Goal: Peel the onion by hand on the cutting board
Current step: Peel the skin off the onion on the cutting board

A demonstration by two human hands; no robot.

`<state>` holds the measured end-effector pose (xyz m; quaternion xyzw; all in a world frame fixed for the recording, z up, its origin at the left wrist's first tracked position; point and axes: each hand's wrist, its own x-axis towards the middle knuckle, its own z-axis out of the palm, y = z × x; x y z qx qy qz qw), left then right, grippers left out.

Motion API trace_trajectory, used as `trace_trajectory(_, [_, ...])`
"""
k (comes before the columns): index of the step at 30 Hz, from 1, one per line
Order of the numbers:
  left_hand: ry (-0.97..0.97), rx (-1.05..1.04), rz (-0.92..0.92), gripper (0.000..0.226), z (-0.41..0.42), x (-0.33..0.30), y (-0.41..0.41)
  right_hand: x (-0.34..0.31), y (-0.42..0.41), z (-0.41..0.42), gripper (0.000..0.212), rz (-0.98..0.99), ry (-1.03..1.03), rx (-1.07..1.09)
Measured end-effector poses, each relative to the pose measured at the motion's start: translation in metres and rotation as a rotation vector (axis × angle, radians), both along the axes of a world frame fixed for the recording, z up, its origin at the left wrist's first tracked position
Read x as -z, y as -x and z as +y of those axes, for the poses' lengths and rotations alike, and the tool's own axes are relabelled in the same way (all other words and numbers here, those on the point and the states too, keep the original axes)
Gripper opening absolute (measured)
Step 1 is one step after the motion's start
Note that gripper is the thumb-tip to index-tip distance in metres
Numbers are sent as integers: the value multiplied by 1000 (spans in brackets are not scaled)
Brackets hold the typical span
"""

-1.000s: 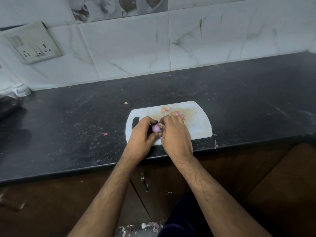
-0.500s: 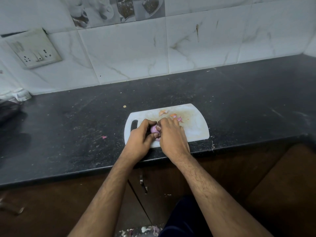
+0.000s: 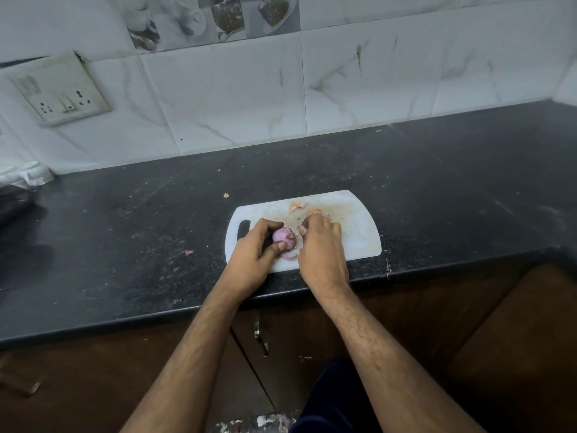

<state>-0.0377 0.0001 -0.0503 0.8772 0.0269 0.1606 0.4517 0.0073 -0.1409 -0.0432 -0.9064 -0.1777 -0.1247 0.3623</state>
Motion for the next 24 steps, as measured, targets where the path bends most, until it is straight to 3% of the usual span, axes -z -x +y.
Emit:
trace_trajectory(5, [21, -11, -5, 25, 0, -1, 2, 6, 1, -3, 13, 25, -200, -58])
trace_trajectory(9, [-62, -56, -43, 19, -2, -1, 2, 8, -1, 2, 40, 12, -104, -35])
trace_trajectory(24, [-19, -14, 6, 26, 1, 0, 2, 3, -6, 5, 10, 34, 35, 42])
